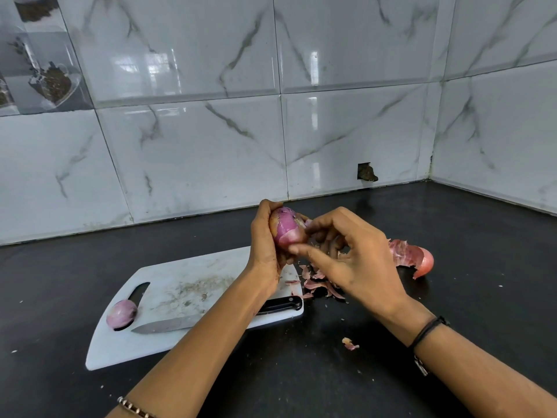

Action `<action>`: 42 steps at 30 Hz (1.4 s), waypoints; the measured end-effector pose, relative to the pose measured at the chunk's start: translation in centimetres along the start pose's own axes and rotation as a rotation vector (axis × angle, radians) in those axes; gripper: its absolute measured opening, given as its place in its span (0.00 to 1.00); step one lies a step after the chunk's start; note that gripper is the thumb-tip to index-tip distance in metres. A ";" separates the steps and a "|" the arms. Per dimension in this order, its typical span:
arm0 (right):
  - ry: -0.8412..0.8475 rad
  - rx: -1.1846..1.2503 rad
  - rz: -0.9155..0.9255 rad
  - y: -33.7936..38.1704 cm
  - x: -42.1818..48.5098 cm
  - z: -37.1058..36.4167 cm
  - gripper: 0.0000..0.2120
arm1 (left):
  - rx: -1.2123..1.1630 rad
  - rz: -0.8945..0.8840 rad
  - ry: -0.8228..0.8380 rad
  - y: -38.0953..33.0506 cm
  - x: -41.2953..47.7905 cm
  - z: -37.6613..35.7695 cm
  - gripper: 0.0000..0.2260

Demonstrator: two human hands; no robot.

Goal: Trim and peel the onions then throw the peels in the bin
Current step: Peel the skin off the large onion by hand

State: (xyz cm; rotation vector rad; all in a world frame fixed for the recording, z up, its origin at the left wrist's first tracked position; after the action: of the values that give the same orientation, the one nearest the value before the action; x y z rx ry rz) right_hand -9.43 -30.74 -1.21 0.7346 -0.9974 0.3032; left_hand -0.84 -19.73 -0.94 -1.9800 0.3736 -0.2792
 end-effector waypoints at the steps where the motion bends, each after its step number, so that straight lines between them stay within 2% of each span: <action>1: 0.020 0.012 -0.010 -0.1 0.0 -0.2 0.18 | -0.022 0.002 0.013 0.1 0.0 -0.2 0.18; 4: 0.039 0.021 -0.020 -0.3 -0.1 -0.4 0.23 | -0.043 0.010 0.019 0.4 -0.1 -0.6 0.17; 11: 0.051 0.029 -0.072 -0.3 -0.2 -0.4 0.26 | -0.043 -0.007 0.021 0.5 -0.6 -1.0 0.18; 15: 0.047 -0.005 -0.056 -0.3 -0.2 -0.3 0.24 | -0.017 -0.034 0.012 0.5 -0.6 -1.1 0.17; 19: 0.083 -0.047 -0.007 -0.2 -0.3 -0.8 0.18 | 0.004 -0.019 0.020 0.5 -0.4 -1.0 0.18; 28: 0.071 0.016 -0.066 -0.4 -0.2 -0.7 0.25 | 0.004 -0.028 0.004 0.7 -0.3 -0.7 0.15; 35: 0.074 -0.029 -0.039 -0.3 -0.4 -0.9 0.18 | 0.006 0.002 0.020 0.6 -0.6 -1.0 0.17; 42: 0.043 -0.005 -0.069 -0.5 -0.3 -0.7 0.21 | 0.003 -0.016 0.026 0.4 -0.7 -1.0 0.16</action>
State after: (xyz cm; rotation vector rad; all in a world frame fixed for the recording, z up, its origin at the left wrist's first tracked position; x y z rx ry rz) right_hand -8.91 -30.59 -1.86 0.7537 -0.9299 0.2551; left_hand -1.94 -20.46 -0.94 -1.9788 0.3735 -0.3156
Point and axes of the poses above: each hand's wrist, its own x-axis towards the middle knuckle, its own z-axis out of the back of the hand, y = z × x, the point moved 3 cm from there along x, towards the middle knuckle, and after that the axes turned 1 degree about -x, right-handed, at the moved point
